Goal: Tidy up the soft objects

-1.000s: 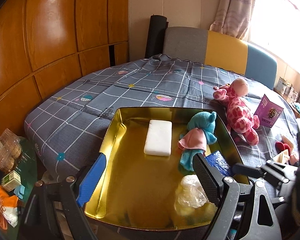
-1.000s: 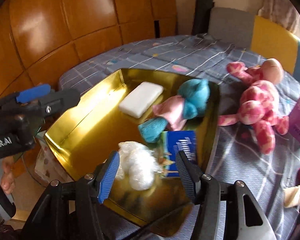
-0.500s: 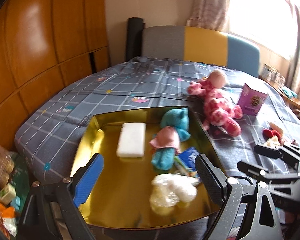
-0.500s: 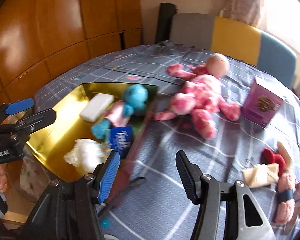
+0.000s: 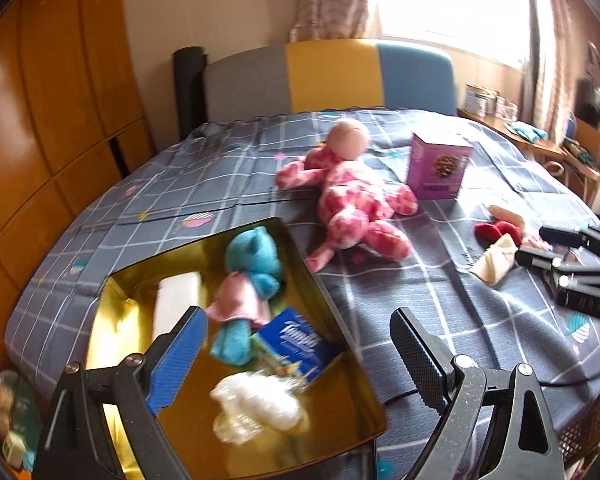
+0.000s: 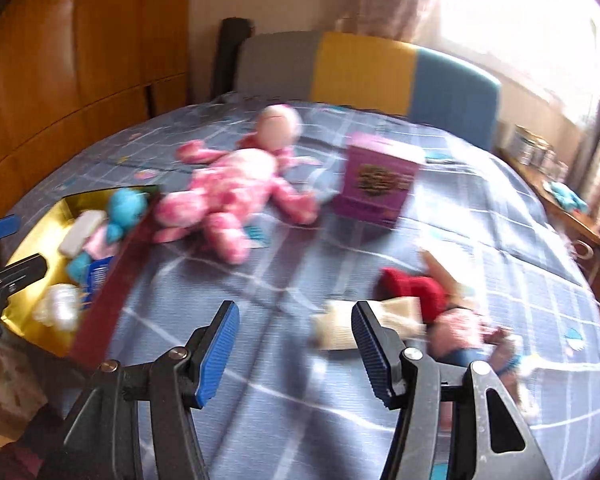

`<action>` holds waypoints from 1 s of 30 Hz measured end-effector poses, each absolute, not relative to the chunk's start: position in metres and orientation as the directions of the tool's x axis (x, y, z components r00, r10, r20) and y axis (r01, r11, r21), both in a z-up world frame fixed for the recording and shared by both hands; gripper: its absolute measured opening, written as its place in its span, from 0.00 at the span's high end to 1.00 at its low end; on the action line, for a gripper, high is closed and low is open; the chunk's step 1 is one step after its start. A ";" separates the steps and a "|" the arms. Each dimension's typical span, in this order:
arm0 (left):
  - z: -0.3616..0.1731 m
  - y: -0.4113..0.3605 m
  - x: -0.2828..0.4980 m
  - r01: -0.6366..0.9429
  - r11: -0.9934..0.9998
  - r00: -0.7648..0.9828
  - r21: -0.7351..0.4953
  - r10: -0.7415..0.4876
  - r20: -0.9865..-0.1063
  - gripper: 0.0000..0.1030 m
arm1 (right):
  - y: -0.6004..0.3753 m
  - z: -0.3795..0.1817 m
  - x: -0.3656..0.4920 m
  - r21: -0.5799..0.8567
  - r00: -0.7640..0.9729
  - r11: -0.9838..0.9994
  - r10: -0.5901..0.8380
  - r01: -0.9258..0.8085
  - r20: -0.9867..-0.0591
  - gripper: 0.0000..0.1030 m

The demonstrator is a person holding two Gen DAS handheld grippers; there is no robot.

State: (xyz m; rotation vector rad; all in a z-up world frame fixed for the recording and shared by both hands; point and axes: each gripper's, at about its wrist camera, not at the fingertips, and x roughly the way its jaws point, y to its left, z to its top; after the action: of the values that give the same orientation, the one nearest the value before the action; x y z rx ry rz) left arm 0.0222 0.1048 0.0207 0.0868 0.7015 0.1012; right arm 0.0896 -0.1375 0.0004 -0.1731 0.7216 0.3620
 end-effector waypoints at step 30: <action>-0.006 -0.023 0.118 0.248 0.964 0.659 0.093 -0.098 -0.746 0.33 | -0.313 -0.003 0.137 0.199 0.749 0.967 0.012 0.160 -0.662 0.43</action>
State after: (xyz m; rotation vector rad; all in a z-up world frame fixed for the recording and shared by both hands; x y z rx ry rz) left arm 0.1179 -0.0228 -0.0064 0.1933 0.8295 -0.1969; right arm 0.1374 -0.3127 -0.0033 0.2509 0.7216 -0.0820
